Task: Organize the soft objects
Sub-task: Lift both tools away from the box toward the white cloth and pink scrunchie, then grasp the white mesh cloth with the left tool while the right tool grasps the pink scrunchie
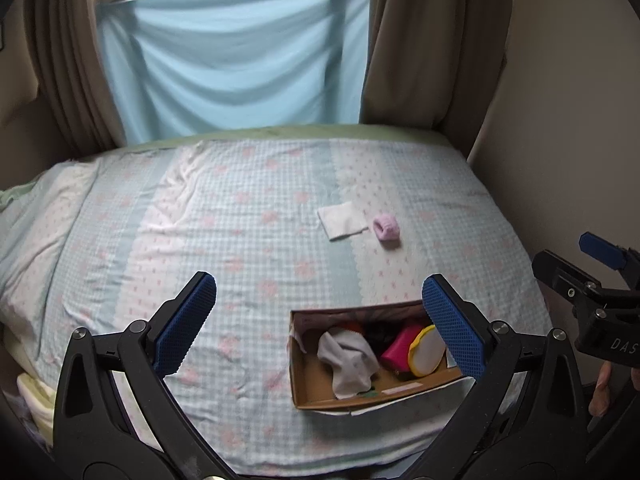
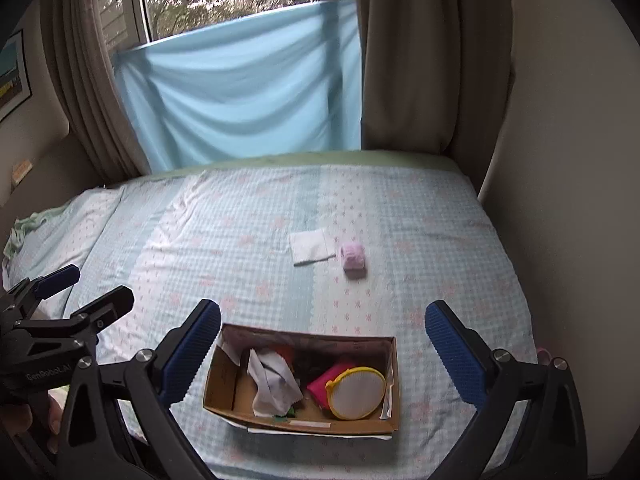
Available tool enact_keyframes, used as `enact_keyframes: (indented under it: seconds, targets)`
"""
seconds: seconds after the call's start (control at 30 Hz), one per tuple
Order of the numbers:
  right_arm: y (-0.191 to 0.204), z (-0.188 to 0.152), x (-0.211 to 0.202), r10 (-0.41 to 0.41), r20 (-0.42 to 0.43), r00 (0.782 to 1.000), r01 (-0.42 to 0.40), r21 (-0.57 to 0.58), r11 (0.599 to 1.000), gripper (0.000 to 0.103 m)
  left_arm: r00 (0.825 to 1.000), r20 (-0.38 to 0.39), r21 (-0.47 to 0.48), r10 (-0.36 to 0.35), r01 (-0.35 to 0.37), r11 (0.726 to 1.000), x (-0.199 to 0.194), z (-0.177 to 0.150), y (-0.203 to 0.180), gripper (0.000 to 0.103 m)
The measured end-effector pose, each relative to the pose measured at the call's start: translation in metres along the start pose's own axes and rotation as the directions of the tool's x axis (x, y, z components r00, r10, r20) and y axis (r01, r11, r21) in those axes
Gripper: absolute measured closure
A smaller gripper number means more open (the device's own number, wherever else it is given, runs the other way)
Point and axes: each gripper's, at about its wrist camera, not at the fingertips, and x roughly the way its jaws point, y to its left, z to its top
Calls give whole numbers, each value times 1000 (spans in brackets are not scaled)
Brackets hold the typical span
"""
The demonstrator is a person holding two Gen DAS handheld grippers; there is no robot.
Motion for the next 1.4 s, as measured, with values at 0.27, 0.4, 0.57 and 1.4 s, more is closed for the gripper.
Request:
enact_keyframes:
  seconds: [0.27, 0.4, 0.57, 1.4]
  targets:
    - [-3, 15, -11, -42, 56, 998, 42, 16, 999, 1, 999, 44, 1, -2, 2, 1000, 11, 26, -9, 0]
    - [-12, 28, 1, -44, 57, 997, 43, 24, 999, 1, 999, 37, -6, -4, 4, 1000, 35, 46, -20, 0]
    - [-26, 48, 30, -24, 41, 999, 24, 7, 1000, 1, 1000, 11, -37, 7, -7, 999, 78, 73, -36, 0]
    - [-98, 60, 349, 144, -203, 969, -170, -118, 978, 1, 934, -358, -156, -5, -55, 986, 482, 74, -45, 0]
